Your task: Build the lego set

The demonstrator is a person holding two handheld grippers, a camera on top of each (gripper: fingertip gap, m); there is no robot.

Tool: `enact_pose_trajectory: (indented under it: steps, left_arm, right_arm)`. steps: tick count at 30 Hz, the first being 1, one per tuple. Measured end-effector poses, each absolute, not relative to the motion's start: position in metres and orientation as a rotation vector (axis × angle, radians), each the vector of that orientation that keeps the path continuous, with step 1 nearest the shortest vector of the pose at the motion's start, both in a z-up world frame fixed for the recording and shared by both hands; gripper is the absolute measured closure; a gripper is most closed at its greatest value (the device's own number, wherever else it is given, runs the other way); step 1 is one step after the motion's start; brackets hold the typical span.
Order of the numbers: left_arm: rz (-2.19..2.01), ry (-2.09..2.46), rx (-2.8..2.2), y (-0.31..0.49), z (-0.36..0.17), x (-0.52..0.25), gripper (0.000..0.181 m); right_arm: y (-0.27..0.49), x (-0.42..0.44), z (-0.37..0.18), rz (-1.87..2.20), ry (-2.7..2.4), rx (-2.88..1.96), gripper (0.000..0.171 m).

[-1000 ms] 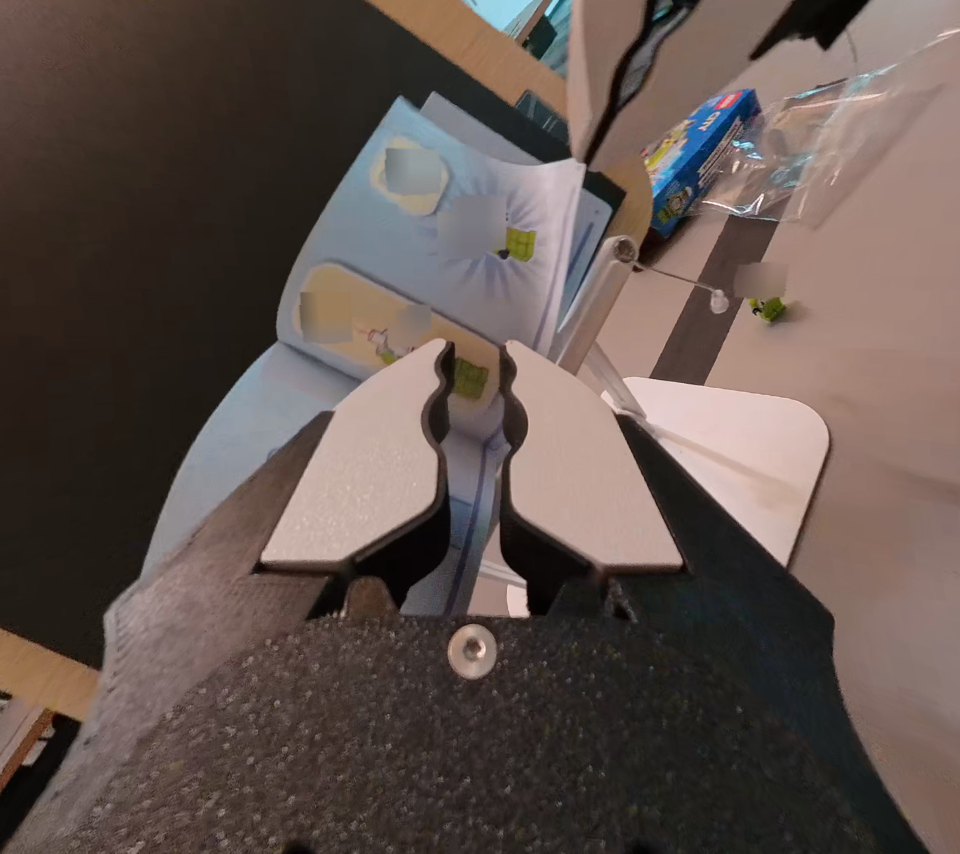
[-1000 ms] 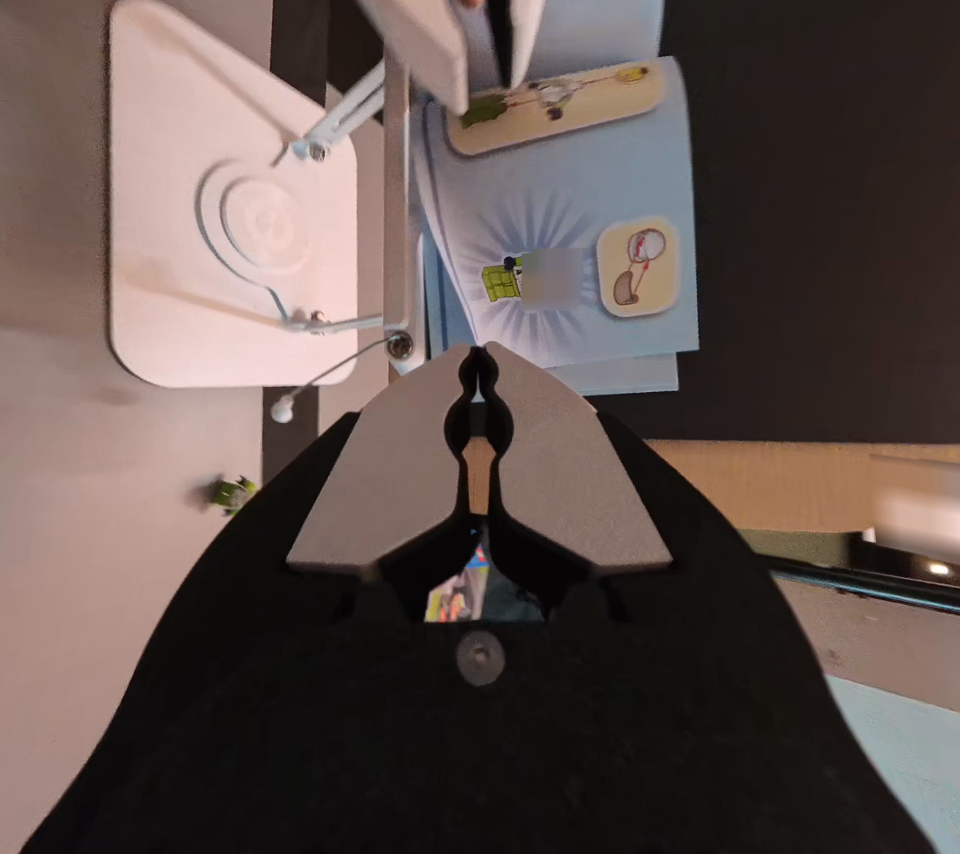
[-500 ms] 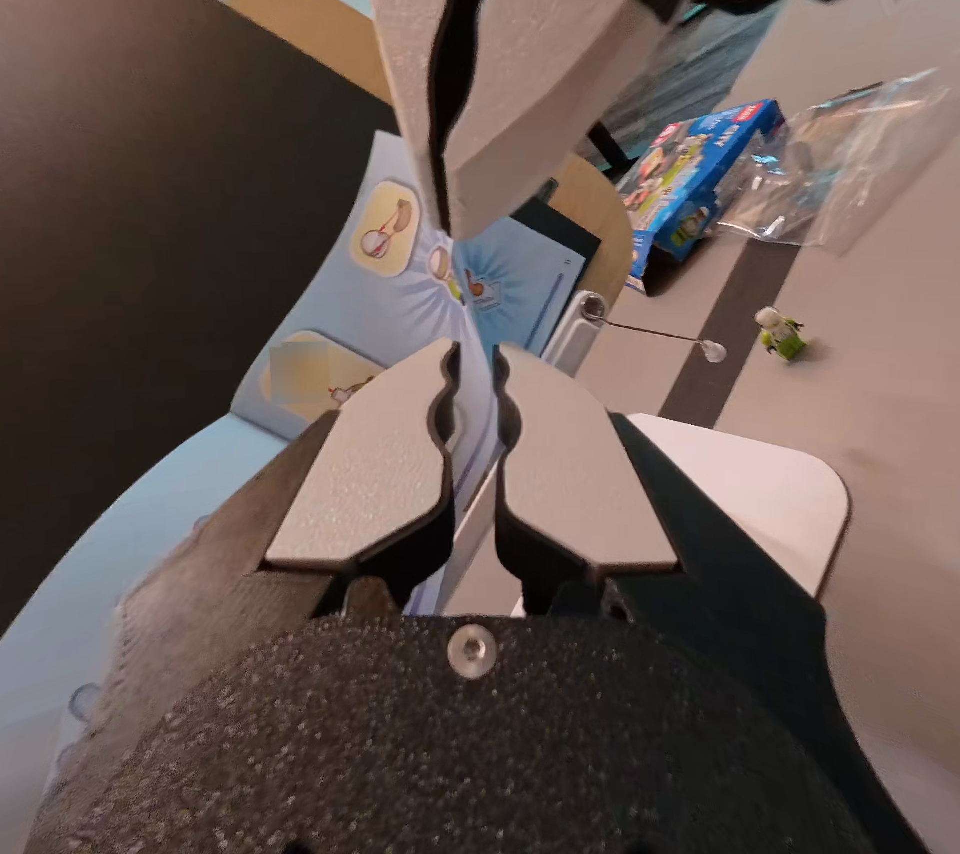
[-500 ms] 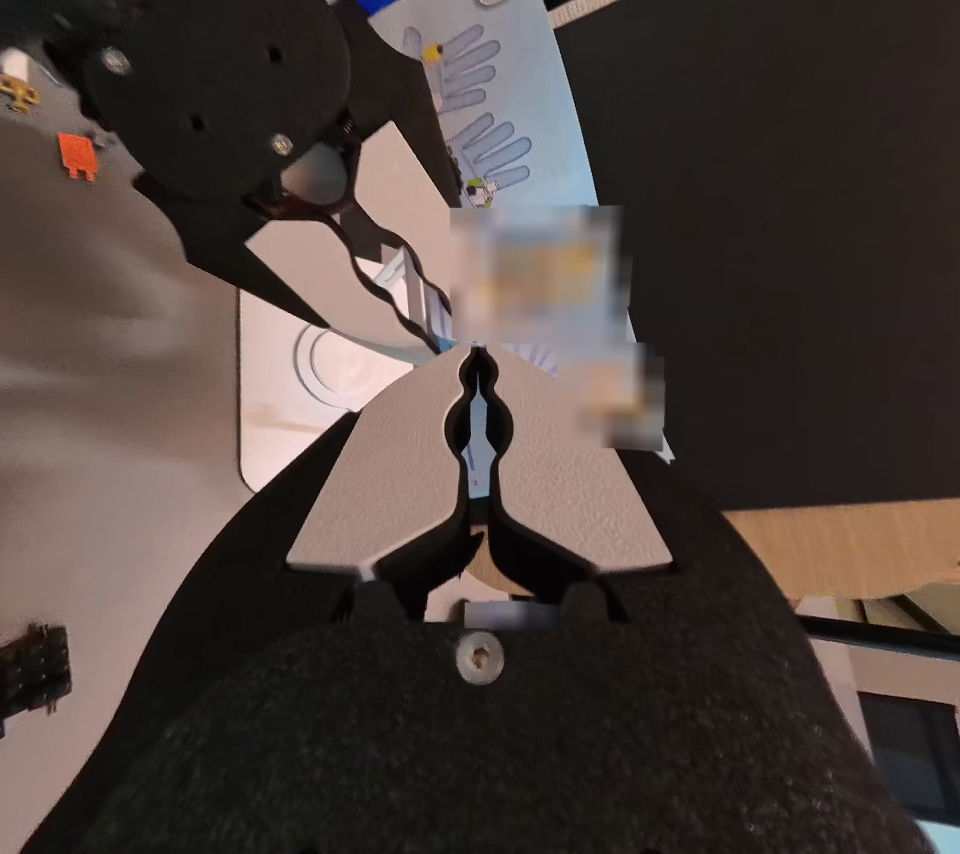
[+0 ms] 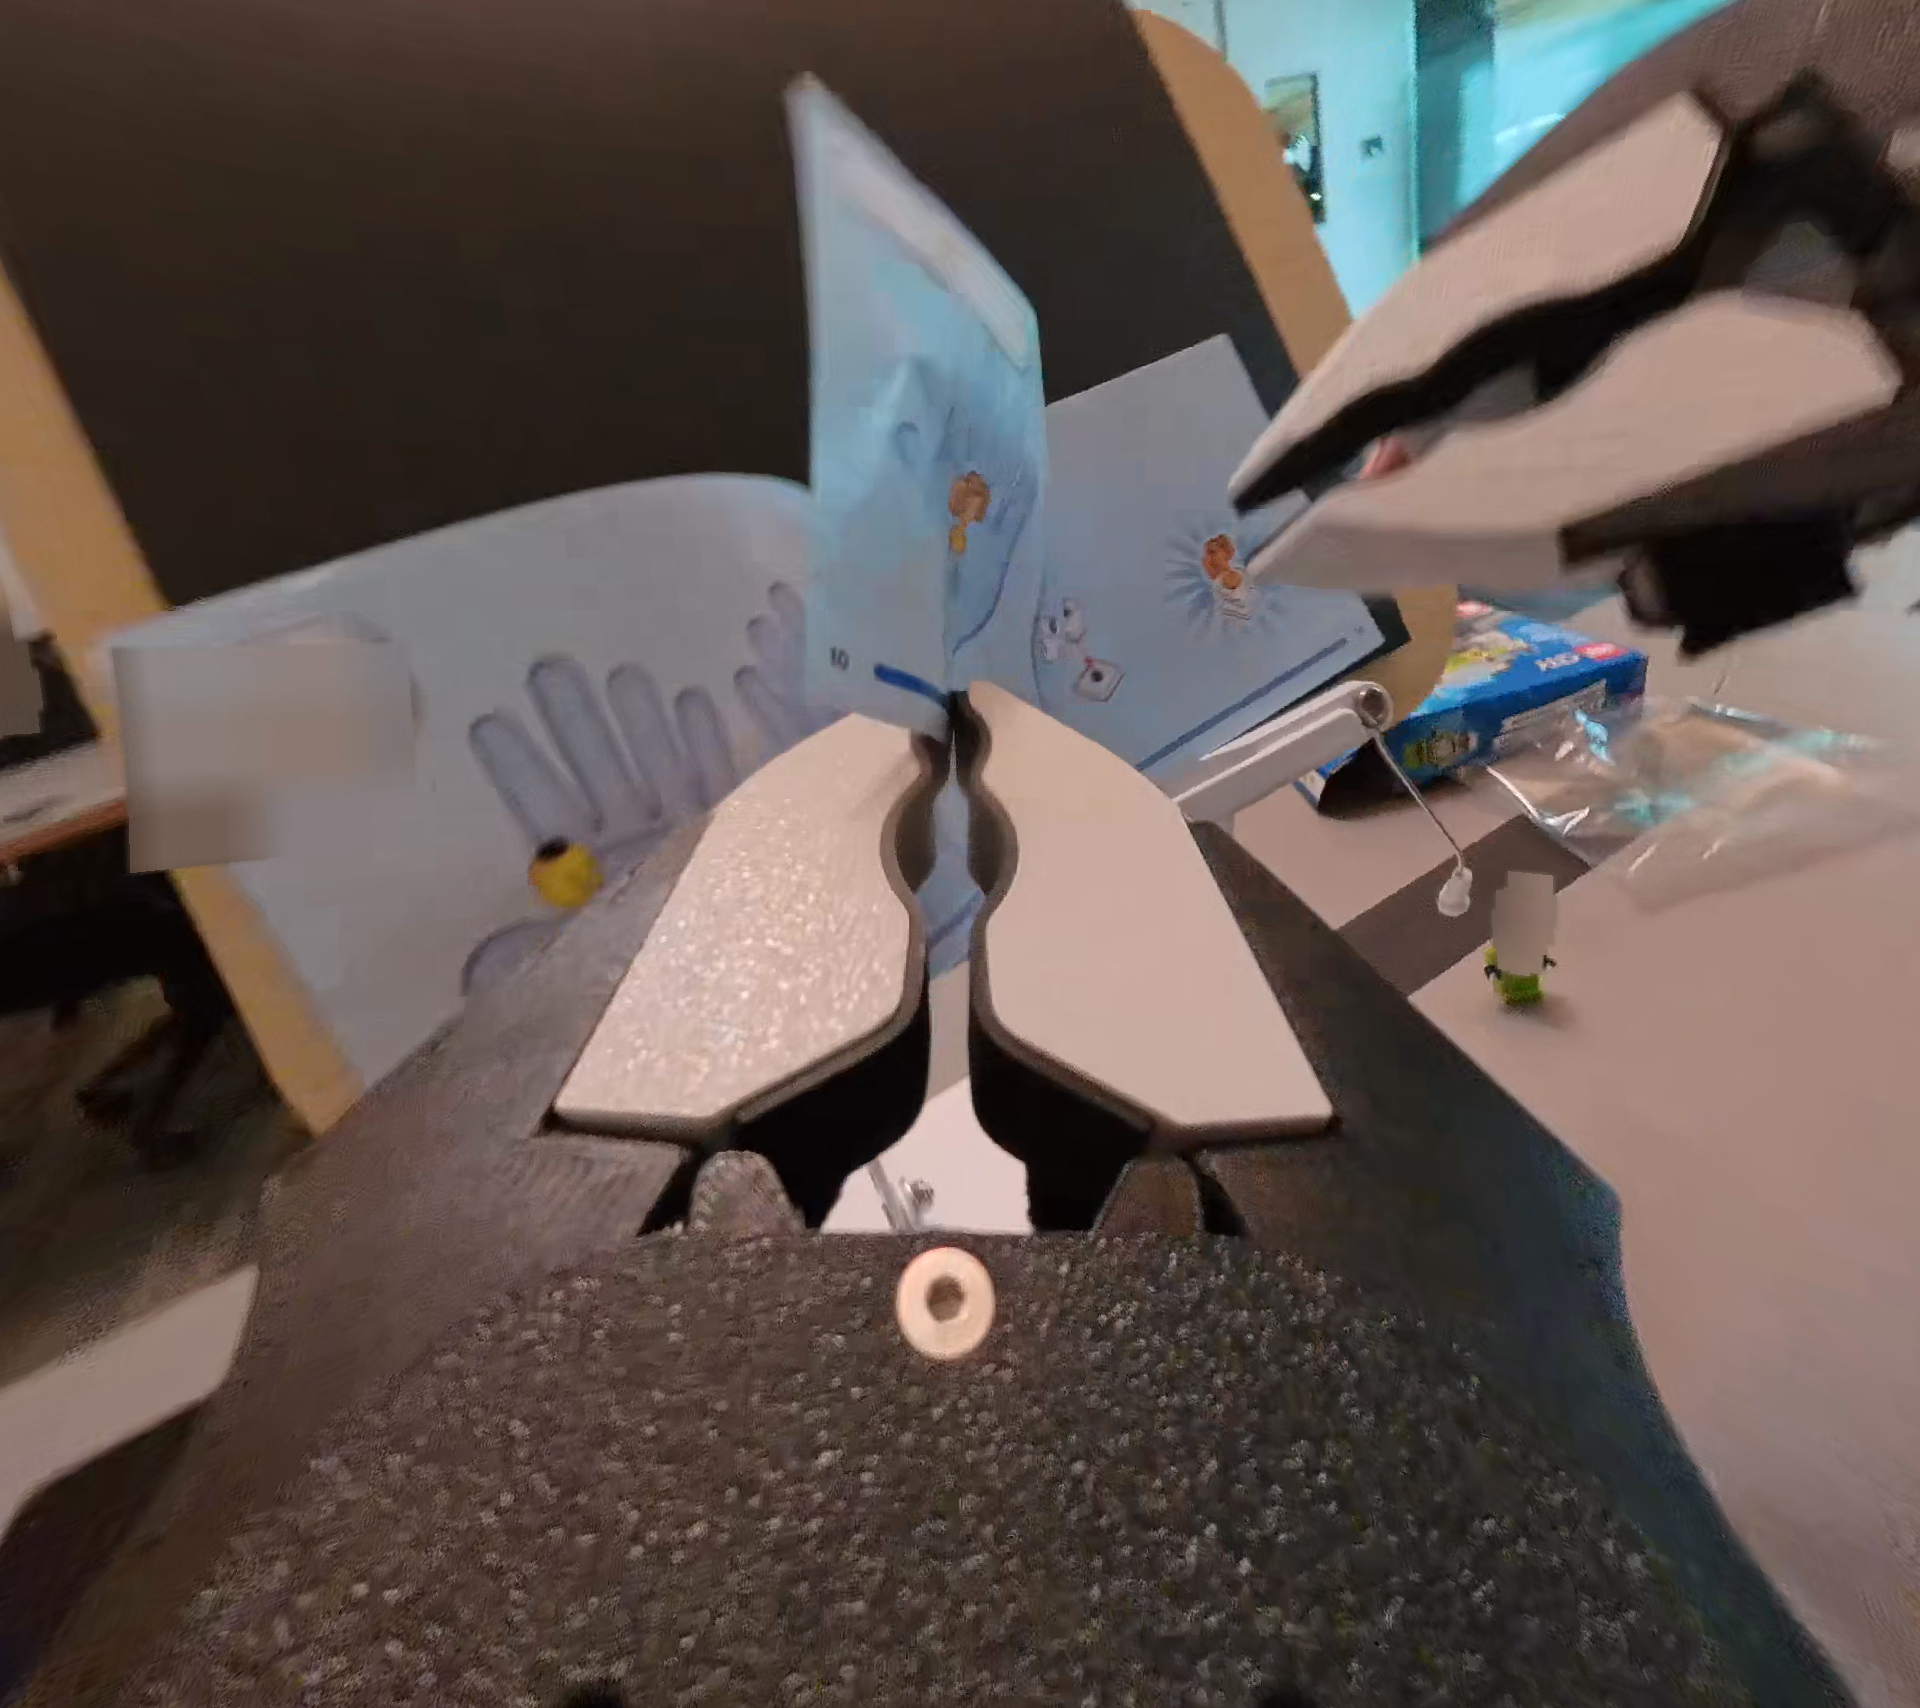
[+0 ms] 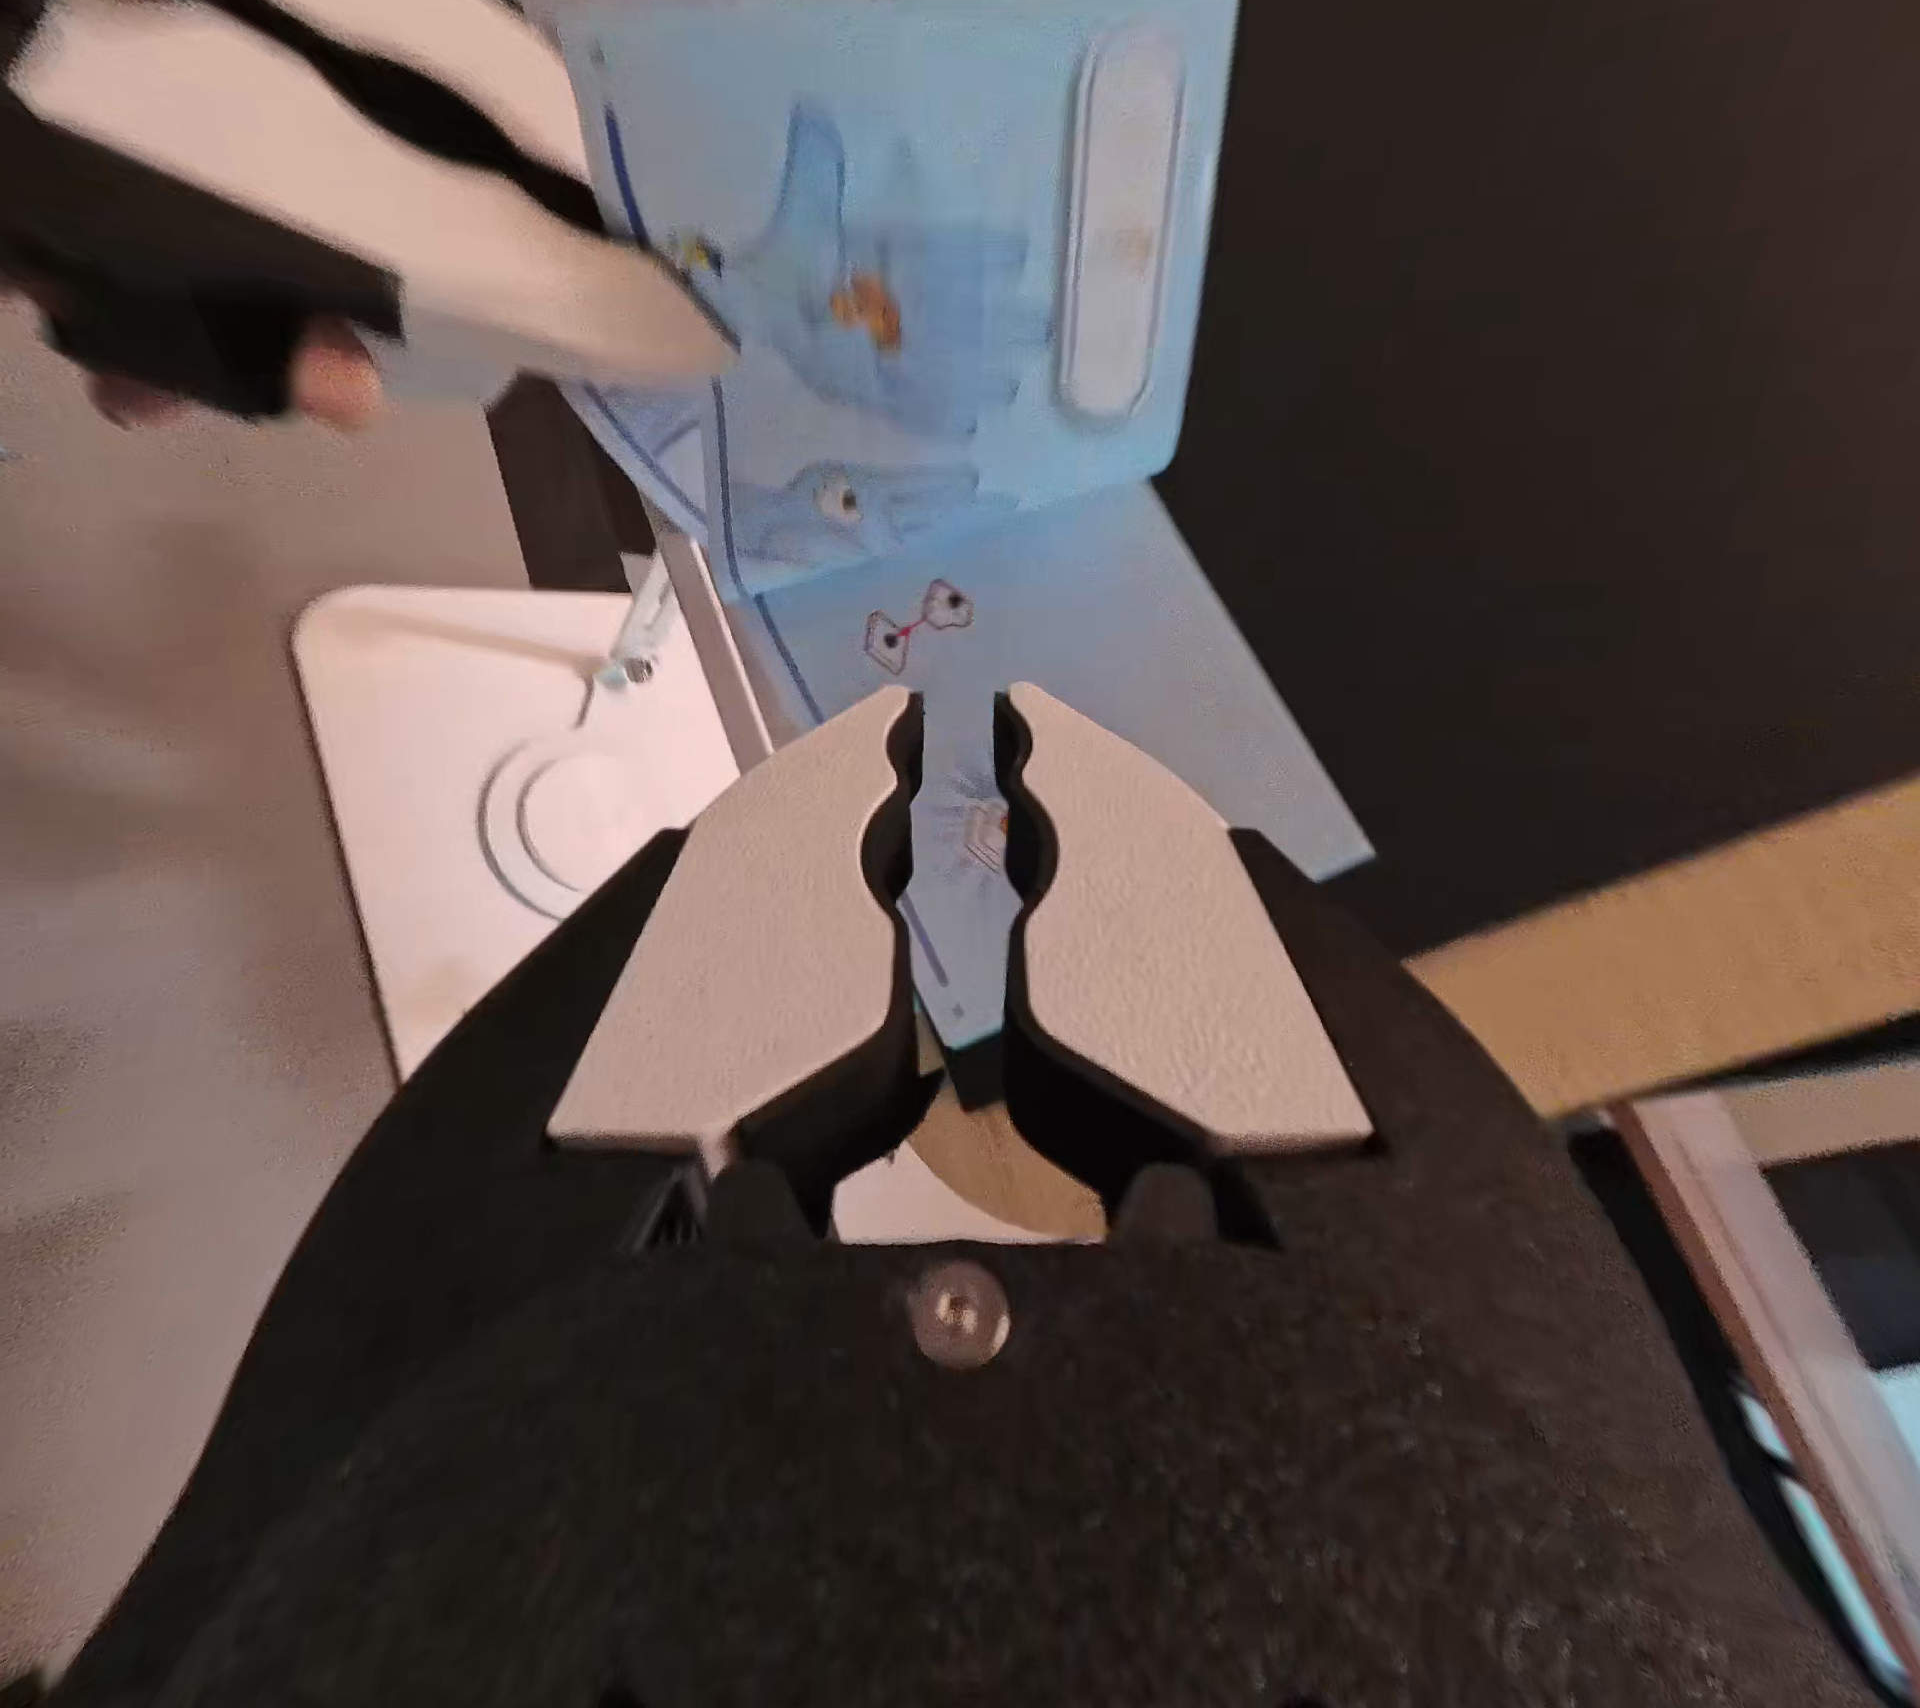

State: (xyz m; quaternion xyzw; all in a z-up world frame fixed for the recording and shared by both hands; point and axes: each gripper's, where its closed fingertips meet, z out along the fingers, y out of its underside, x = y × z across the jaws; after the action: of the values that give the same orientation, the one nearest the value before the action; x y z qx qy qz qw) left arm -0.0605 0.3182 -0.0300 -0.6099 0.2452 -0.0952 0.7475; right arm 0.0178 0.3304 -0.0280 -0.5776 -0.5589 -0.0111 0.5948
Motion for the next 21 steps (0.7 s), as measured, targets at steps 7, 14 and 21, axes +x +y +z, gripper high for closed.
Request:
enact_pose_trajectory:
  steps: [7, 14, 21]
  left_arm:
    - [-0.272, 0.385, -1.433, 0.322, -0.043, -0.100, 0.180]
    - [-0.502, 0.263, -1.599, 0.327, -0.075, -0.132, 0.170]
    - [-0.563, 0.138, -1.620, 0.313, -0.074, -0.175, 0.171]
  right_arm:
    - [0.351, -0.051, -0.043, -0.279, -1.404, -1.226, 0.158]
    - [0.355, -0.076, -0.051, -0.351, -1.499, -1.138, 0.158]
    - [0.365, -0.074, -0.057, -0.516, -1.493, -1.135, 0.159]
